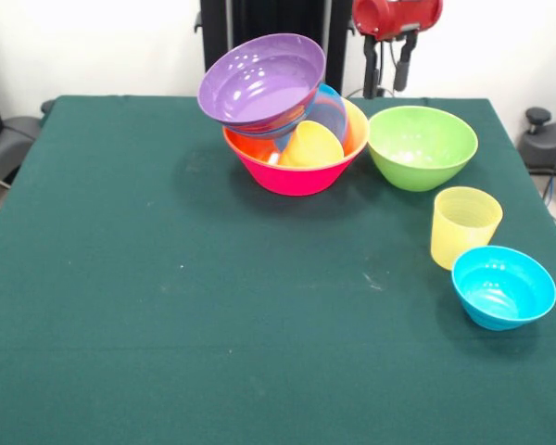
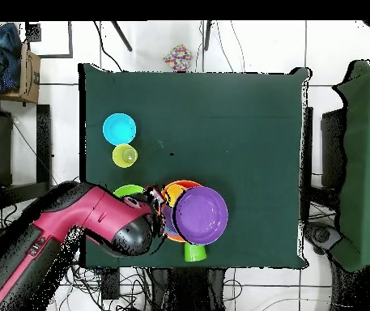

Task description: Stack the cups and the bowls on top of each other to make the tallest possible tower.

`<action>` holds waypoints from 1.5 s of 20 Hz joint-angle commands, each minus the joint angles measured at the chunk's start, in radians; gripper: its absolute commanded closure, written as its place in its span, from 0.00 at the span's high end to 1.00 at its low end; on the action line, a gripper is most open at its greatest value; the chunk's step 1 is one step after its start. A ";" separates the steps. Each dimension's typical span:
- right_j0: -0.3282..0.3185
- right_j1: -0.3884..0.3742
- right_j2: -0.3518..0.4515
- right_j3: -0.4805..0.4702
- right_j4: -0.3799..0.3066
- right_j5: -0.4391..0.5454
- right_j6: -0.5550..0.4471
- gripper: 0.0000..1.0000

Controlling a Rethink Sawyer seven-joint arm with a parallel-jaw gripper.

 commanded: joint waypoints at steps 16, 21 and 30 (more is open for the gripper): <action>0.031 0.157 0.079 -0.146 0.057 0.129 0.401 1.00; 0.034 0.177 0.071 -0.156 0.063 0.133 0.409 1.00; 0.037 0.165 0.076 -0.159 0.072 0.116 0.375 1.00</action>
